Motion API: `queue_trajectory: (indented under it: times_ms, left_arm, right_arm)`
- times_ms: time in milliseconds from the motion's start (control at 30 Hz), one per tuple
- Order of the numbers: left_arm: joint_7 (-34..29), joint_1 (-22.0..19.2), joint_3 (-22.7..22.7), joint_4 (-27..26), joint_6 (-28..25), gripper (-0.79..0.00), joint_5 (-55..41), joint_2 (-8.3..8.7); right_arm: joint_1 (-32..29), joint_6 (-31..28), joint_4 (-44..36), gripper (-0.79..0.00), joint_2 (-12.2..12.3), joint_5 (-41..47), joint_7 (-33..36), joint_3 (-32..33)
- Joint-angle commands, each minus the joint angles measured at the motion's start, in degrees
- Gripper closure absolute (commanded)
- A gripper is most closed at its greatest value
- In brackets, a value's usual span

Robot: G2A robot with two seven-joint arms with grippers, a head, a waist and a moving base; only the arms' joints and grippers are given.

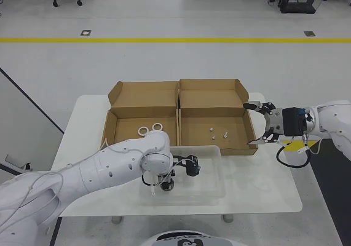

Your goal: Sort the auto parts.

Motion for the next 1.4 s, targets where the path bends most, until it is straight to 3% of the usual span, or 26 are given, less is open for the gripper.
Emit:
queue_trajectory:
  times_ms: [0,333,567,667,1367]
  left_arm:
    - [0.14,-0.01,0.00,-0.07,-0.14,-0.391,-0.33,0.31]
    - [1.27,-0.05,0.00,-1.43,-1.27,-0.576,-0.06,1.65]
    - [2.10,-0.07,0.00,-1.50,-2.09,-0.474,0.21,2.23]
    - [2.18,0.21,0.00,-1.64,-2.18,-0.388,0.66,2.30]
    - [2.60,0.83,0.00,-1.65,-2.59,-0.348,2.09,2.06]
  right_arm:
    - [0.00,0.00,0.00,-0.785,0.00,0.00,0.00,0.00]
    - [0.00,0.00,0.00,-0.785,0.00,0.00,0.00,0.00]
    - [0.00,0.00,0.00,-0.785,0.00,0.00,0.00,0.00]
    - [0.00,0.00,0.00,-0.785,0.00,0.00,0.00,0.00]
    - [0.00,0.00,0.00,-0.785,0.00,0.00,0.00,0.00]
